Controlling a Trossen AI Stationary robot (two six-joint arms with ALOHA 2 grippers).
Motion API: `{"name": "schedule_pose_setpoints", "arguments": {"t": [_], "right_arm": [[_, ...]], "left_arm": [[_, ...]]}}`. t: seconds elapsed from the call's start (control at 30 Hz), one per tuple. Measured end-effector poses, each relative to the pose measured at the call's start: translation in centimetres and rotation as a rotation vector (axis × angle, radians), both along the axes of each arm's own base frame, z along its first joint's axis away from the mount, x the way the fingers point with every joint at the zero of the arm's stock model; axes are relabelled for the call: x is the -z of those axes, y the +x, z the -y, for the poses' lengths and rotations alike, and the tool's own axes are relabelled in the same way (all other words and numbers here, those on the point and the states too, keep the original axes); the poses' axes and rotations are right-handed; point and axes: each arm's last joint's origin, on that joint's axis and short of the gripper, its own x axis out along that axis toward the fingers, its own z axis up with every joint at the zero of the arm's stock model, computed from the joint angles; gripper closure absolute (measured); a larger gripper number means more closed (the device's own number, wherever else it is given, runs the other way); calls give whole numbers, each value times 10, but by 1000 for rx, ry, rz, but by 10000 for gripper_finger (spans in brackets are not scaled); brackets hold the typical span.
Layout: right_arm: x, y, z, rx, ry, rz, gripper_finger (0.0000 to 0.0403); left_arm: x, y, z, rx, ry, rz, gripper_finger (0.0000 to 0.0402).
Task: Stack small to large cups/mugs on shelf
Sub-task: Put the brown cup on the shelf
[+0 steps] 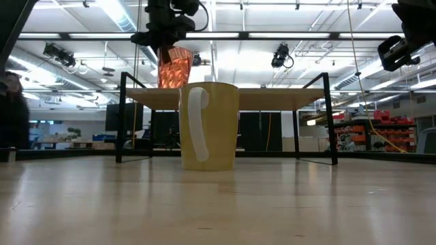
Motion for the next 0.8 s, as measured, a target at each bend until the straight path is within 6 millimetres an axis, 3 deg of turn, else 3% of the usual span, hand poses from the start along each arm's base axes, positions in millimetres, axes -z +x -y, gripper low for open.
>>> {"name": "schedule_pose_setpoints", "arguments": {"t": [0.43, 0.8], "right_arm": [[0, 0, 0, 0, -2, -3, 369], [0, 0, 0, 0, -2, -3, 369]], "left_arm": [[0, 0, 0, -5, -1, 1, 350], [-1, -1, 0, -5, 1, 4, 306]]}}
